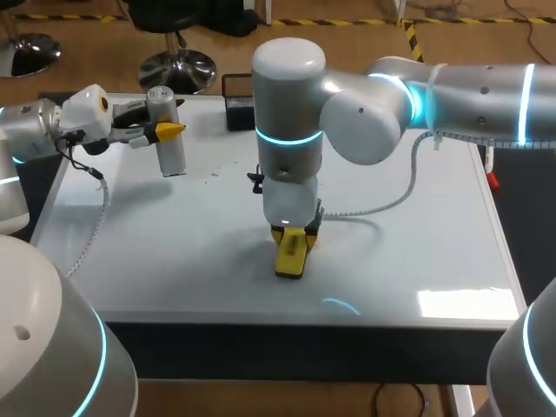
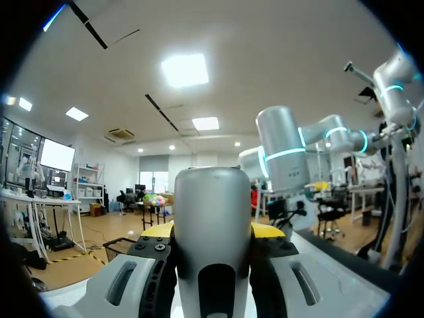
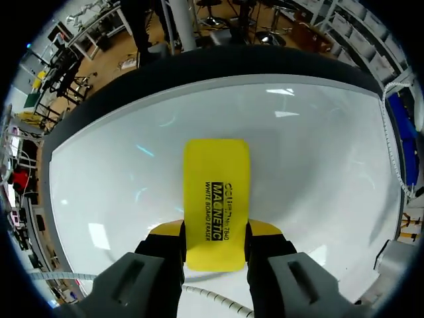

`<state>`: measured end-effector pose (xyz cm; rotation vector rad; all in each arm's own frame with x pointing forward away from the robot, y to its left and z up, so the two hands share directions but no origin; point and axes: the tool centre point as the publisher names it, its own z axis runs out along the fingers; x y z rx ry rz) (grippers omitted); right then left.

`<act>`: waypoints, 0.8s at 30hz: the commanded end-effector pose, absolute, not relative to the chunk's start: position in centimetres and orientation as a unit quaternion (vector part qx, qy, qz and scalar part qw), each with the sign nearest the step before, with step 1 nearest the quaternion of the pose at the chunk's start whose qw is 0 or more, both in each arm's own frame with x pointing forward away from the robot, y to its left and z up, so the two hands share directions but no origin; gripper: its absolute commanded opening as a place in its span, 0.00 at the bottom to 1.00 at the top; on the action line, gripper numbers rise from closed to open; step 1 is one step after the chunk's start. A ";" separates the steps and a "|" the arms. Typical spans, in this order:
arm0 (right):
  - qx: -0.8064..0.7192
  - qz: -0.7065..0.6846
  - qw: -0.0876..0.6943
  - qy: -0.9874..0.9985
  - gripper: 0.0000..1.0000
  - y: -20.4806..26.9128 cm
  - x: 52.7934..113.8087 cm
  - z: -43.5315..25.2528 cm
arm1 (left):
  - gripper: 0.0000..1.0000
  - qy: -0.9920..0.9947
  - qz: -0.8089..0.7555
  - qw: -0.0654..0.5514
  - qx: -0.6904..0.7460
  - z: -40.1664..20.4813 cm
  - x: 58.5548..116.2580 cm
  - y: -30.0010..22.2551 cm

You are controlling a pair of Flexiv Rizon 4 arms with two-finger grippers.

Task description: Pick up the inspection probe, press it on each red-marked spot on the whiteboard one by one, put down the probe, pick up the eraser, and wipe off all the red marks.

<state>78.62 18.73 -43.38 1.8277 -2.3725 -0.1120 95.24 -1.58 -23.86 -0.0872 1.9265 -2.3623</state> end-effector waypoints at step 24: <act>0.558 -0.014 0.056 -0.828 0.00 12.5 79.4 -44.7 | 0.00 0.631 -0.774 0.047 -0.029 -23.7 95.2 -1.6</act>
